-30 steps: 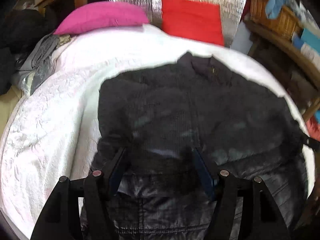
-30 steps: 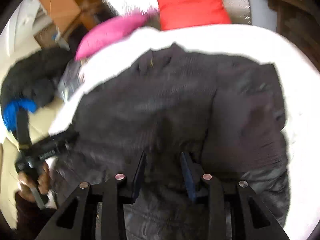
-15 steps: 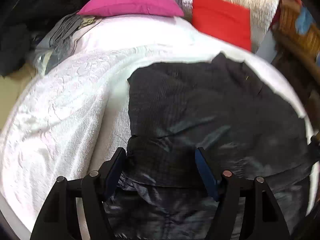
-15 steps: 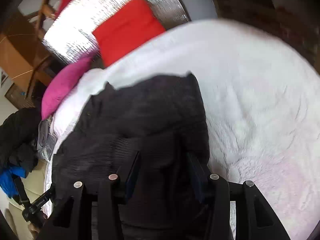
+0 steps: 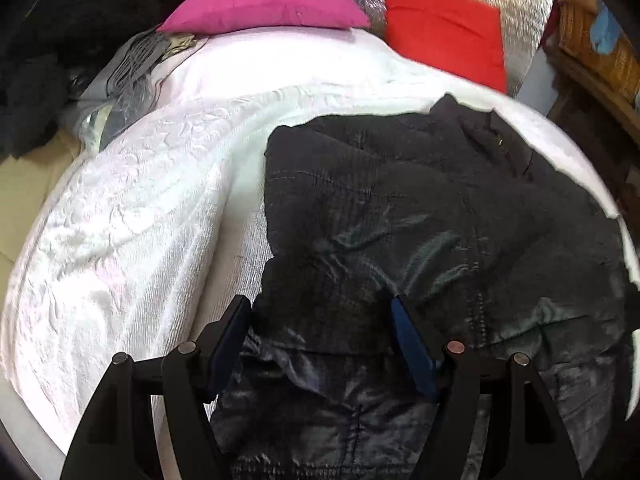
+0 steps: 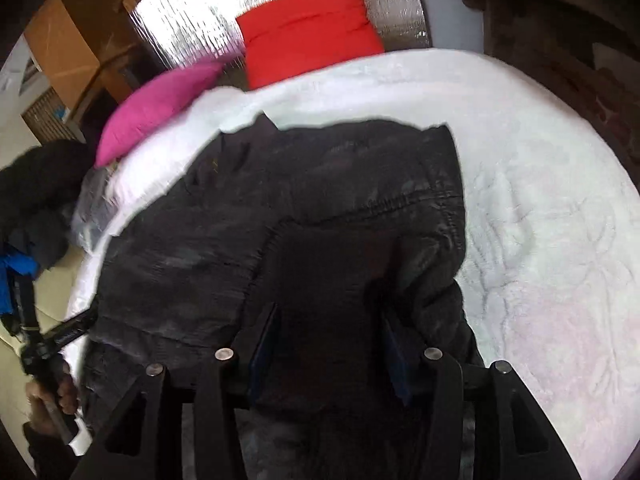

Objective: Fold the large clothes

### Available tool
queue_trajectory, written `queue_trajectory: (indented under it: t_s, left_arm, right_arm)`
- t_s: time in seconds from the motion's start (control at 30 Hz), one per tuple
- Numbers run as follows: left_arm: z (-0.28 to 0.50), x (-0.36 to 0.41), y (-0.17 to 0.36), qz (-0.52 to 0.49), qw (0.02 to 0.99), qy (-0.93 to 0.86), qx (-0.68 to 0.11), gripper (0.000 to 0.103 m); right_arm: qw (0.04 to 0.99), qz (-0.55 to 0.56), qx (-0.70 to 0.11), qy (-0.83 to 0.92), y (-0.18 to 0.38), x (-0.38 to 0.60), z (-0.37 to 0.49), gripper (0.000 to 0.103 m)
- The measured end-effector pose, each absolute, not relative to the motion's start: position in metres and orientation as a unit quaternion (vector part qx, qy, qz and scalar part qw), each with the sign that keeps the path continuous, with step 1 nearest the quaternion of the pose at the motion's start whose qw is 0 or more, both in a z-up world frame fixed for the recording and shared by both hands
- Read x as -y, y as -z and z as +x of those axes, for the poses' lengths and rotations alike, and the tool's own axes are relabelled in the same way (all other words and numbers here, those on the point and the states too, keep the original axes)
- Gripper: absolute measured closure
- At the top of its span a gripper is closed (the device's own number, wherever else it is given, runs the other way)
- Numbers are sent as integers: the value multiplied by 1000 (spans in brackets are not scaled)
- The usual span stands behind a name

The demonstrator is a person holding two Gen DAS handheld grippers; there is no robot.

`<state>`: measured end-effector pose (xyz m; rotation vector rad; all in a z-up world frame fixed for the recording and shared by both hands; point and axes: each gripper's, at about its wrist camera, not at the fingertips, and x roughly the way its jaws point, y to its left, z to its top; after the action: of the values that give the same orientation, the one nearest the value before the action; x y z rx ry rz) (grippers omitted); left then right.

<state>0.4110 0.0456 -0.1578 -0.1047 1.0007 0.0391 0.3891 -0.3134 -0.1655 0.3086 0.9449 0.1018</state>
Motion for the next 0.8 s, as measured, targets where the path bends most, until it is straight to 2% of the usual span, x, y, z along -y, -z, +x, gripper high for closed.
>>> queue_trajectory:
  t_s: [0.13,0.4,0.53,0.7,0.77,0.8]
  left_arm:
    - [396,-69,148,-83,883,-9,-462,30]
    - [361,-94,150,-56,892,-13,-448,30]
    - [342,-102,158,-33,889,-23,-456,30]
    - [304,-111,167,-18,890,-29,-455,29]
    - [280,-115,171,-28,889,-29,-456,28]
    - [266,-117,173,-35,888,-28,-457,25]
  right_arm:
    - [893,153,-421,-51,143,321,362,48]
    - [888,171,-423,-54,142,335,315,48]
    - [885,173,-429,-53,147,342,295,41]
    - [875,191,-442,-53,160,348,277,40]
    - [874,196,-441,-54,161,348,265,33]
    - [874,200,-439,-56,161,347,257,33]
